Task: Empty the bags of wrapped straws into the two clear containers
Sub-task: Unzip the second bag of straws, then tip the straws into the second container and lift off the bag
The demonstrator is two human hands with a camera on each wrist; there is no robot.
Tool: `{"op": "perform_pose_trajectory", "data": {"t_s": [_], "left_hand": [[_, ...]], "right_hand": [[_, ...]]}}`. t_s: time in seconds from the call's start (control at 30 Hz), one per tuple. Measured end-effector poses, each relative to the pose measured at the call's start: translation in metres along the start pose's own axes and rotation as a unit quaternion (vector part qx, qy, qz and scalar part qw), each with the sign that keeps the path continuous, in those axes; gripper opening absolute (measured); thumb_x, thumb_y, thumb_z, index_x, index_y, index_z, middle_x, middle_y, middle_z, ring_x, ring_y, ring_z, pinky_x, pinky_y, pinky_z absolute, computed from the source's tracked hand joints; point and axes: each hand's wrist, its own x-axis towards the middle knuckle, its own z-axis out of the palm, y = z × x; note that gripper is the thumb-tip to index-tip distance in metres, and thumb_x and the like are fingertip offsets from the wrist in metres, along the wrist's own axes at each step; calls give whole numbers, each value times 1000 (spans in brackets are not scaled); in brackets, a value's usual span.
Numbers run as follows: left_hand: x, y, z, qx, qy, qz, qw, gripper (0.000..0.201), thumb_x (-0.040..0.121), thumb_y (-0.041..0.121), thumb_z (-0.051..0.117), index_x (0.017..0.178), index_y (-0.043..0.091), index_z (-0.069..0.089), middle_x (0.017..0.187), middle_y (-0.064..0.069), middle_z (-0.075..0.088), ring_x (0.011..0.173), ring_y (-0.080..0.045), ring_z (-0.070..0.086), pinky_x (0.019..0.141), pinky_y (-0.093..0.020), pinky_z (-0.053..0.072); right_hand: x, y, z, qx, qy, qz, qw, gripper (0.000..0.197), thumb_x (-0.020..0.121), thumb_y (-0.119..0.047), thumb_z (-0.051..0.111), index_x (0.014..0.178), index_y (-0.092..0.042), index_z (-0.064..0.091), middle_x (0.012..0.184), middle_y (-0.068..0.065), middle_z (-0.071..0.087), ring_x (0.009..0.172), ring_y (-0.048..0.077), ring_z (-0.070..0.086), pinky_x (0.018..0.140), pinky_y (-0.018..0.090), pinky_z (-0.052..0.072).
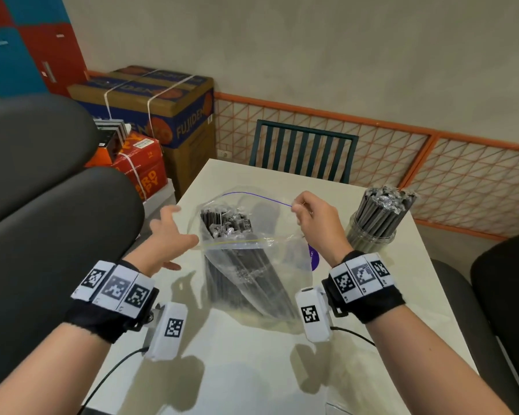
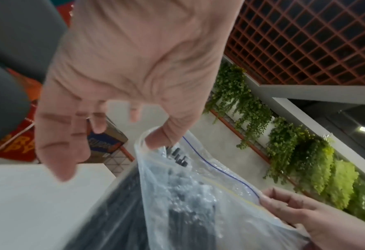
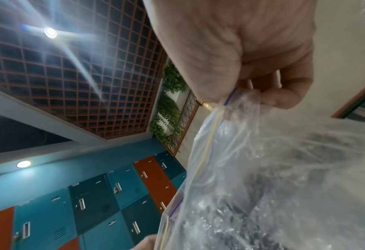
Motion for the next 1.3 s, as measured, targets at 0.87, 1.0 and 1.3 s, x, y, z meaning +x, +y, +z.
{"op": "perform_pose_trajectory", "data": {"t_s": [0.87, 1.0, 1.3], "left_hand": [[-8, 14, 5, -316, -161, -156, 922, 24, 92, 33, 54, 77, 15, 57, 79, -3, 58, 40, -14, 64, 45, -32, 57], [-10, 10, 11, -427, -85, -138, 890, 39, 97, 29, 45, 64, 9, 48, 65, -2, 39, 26, -10, 43, 34, -21, 49], [-18, -2, 51, -524, -8, -25, 851, 46, 98, 36, 41, 61, 10, 51, 52, 3, 45, 56, -15, 41, 60, -28, 40]], "right_hand": [[-21, -4, 19, 364, -117, 358, 852, 28, 97, -29, 44, 81, -8, 54, 60, 2, 53, 51, 12, 49, 52, 22, 37], [-31, -14, 12, 37, -138, 287, 947, 82, 79, -65, 53, 139, -14, 29, 138, 8, 33, 116, 29, 50, 74, 36, 53], [-35, -11, 36, 359, -116, 311, 872, 11, 91, 7, 40, 89, -1, 47, 84, 16, 56, 48, 17, 66, 49, 32, 58]]}}
